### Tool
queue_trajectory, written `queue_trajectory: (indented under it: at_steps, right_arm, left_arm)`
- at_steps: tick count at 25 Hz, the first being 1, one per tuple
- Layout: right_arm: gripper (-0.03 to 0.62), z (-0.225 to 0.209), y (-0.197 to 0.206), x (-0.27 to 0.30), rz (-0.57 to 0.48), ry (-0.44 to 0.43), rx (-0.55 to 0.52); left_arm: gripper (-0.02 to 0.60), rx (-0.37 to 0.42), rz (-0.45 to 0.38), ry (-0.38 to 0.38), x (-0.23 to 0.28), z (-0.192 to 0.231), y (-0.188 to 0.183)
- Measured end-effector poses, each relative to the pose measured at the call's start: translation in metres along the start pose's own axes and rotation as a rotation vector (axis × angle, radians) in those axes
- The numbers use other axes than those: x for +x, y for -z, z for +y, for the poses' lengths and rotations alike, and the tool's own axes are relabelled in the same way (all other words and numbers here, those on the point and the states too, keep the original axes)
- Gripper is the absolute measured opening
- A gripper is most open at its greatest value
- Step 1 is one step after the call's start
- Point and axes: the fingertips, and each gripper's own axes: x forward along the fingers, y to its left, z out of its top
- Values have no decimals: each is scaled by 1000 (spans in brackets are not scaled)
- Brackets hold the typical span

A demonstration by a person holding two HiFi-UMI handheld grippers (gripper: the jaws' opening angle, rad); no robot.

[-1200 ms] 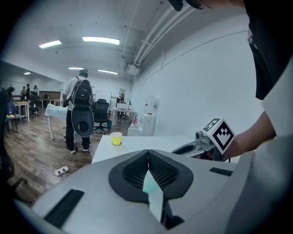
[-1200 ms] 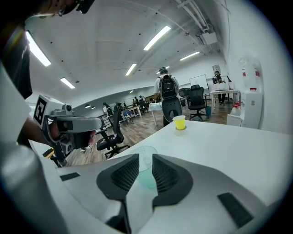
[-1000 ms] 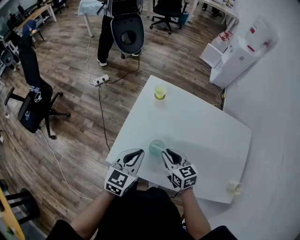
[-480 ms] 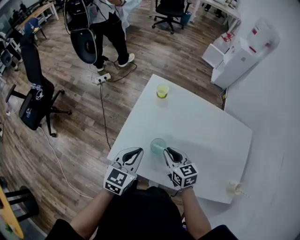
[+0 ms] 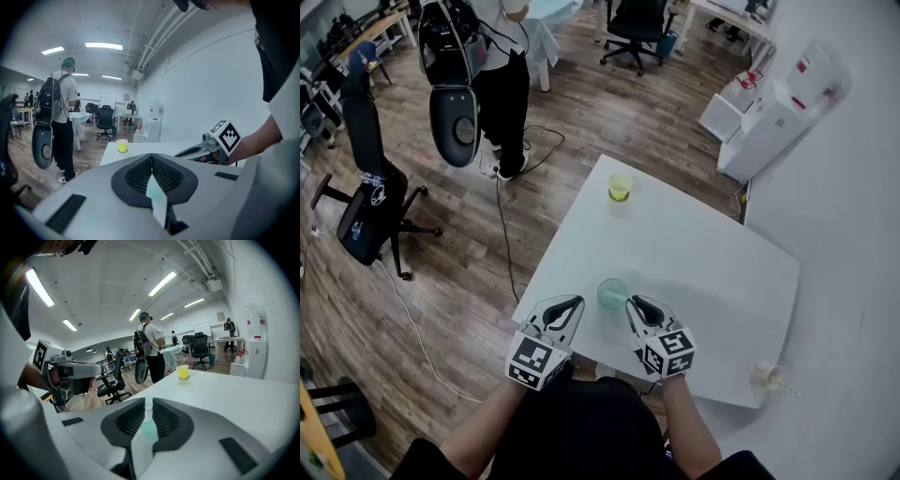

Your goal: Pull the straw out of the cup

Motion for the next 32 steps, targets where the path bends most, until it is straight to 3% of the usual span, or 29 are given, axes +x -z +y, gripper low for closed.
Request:
queue_trajectory:
  at_steps: [16, 32]
  right_arm:
    - [61, 6, -34, -32, -111, -21, -4]
    - [61, 11, -88, -91, -292, -37, 1]
  left_arm:
    - [14, 24, -42, -23, -3, -4, -19]
    - [15, 76, -97, -29, -13, -17, -51]
